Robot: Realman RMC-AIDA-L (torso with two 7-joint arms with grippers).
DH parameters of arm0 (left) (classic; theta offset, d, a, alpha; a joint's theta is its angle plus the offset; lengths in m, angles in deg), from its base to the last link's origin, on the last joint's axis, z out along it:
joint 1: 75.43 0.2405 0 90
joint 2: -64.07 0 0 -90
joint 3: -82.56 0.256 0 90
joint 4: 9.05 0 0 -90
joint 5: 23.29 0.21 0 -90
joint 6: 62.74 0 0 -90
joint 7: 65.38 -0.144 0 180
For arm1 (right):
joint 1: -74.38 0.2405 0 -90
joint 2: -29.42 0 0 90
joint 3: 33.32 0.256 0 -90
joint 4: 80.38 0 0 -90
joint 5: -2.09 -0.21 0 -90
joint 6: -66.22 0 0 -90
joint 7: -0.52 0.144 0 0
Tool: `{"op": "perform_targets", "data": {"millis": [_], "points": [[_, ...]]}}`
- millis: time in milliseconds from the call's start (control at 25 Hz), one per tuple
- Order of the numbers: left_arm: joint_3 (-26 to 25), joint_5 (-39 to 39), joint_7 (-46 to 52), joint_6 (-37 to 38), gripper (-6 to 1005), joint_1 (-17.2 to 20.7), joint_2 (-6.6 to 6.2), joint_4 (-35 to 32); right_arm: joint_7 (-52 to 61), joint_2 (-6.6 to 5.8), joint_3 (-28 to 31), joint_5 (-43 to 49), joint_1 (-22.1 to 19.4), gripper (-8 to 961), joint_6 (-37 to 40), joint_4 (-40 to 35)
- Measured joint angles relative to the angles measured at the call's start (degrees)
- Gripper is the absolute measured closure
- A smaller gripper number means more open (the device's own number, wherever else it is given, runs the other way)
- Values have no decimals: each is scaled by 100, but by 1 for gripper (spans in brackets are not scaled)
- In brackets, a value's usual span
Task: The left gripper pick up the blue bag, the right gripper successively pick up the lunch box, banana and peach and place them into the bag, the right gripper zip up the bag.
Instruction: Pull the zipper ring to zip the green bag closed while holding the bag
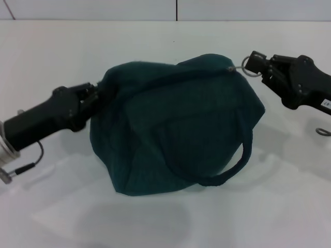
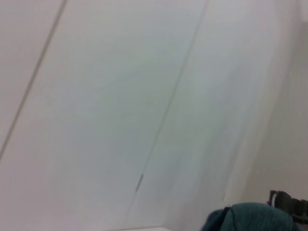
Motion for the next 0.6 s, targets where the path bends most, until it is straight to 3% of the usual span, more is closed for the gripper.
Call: {"op": "perform_targets", "data": {"millis": [120,440,600], "points": [[-53,-6,365,-195,879,28,-51,-128,-1,-7,90,-8,70,898,-20,204],[-130,11,422,-247,713,74,-1,-377,-3,-8,154,-5,267,897,28,625],[-92,152,480,-73,543,74,43,-866,-18,-3,153,13,270,897,30,642]]}}
